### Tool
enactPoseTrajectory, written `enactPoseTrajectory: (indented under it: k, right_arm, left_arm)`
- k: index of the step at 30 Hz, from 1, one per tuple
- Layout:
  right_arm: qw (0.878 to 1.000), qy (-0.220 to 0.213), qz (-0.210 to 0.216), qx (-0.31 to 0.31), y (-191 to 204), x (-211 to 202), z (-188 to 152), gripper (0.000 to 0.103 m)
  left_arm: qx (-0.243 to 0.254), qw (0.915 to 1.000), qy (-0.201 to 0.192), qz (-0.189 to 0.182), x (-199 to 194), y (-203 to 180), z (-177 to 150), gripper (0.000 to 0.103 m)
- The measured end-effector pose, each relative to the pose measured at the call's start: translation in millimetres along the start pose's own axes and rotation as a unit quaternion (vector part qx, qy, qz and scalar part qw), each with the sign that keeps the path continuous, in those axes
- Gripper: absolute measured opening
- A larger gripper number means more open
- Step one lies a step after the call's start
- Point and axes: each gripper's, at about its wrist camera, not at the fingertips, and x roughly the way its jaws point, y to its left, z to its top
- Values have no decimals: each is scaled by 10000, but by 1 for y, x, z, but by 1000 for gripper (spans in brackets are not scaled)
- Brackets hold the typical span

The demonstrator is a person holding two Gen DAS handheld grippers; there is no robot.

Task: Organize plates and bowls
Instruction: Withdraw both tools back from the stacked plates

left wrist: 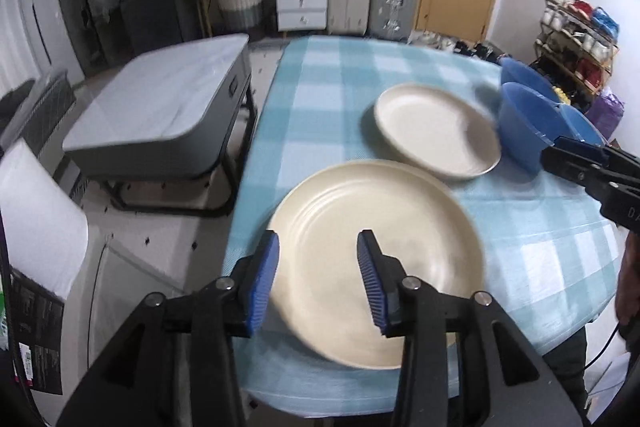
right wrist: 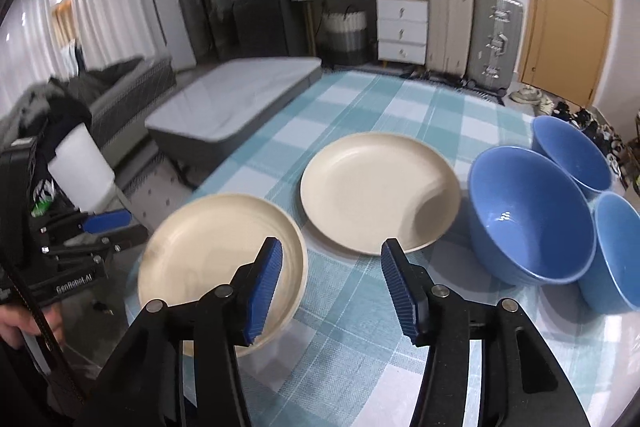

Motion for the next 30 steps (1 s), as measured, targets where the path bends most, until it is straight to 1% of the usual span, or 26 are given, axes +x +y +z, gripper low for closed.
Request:
enactPoseTrajectory:
  k: [3, 5, 7, 9, 10, 11, 13, 15, 17, 19, 21, 22, 29, 30]
  right_arm:
    - [9987, -359, 37, 349, -8, -21, -6, 61]
    - [9962, -650, 74, 582, -14, -35, -12, 70]
    - [9938, -883, -23, 669, -18, -49, -18, 72]
    - [9930, -983, -177, 623, -19, -58, -21, 73]
    - [9927, -1016, -243, 611, -21, -63, -23, 77]
    - [9916, -1074, -335, 632, -24, -68, -27, 83]
    - [9898, -1153, -445, 701, -30, -76, -32, 88]
    - [9875, -1268, -539, 772, -39, -85, -39, 88]
    - [9866, -1284, -661, 758, -46, -92, -46, 88]
    - [9852, -1325, -749, 789, -52, -98, -50, 88]
    - [9827, -1420, -809, 874, -58, -105, -56, 90]
    - [9817, -1448, -838, 905, -60, -107, -58, 93]
    - [9767, -1688, -999, 870, -69, -122, -70, 97]
    - [9764, -1705, -997, 876, -70, -122, -71, 97]
  left_arm:
    - [123, 9993, -261, -222, -12, -23, 7, 44]
    - [220, 9983, -415, -355, -17, -41, 11, 45]
    - [363, 9969, -519, -474, -21, -61, 15, 50]
    - [425, 9953, -663, -569, -24, -77, 18, 50]
    - [412, 9945, -738, -617, -25, -82, 19, 50]
    - [391, 9943, -757, -644, -25, -86, 21, 51]
    - [303, 9933, -791, -789, -26, -94, 26, 51]
    - [335, 9926, -824, -821, -27, -103, 28, 52]
    - [402, 9924, -852, -792, -25, -112, 31, 52]
    - [389, 9919, -832, -881, -24, -118, 32, 52]
    - [423, 9917, -792, -924, -22, -127, 32, 52]
    - [461, 9918, -783, -903, -22, -133, 32, 52]
    - [628, 9899, -788, -1002, -22, -155, 29, 53]
    - [638, 9899, -800, -986, -22, -157, 29, 55]
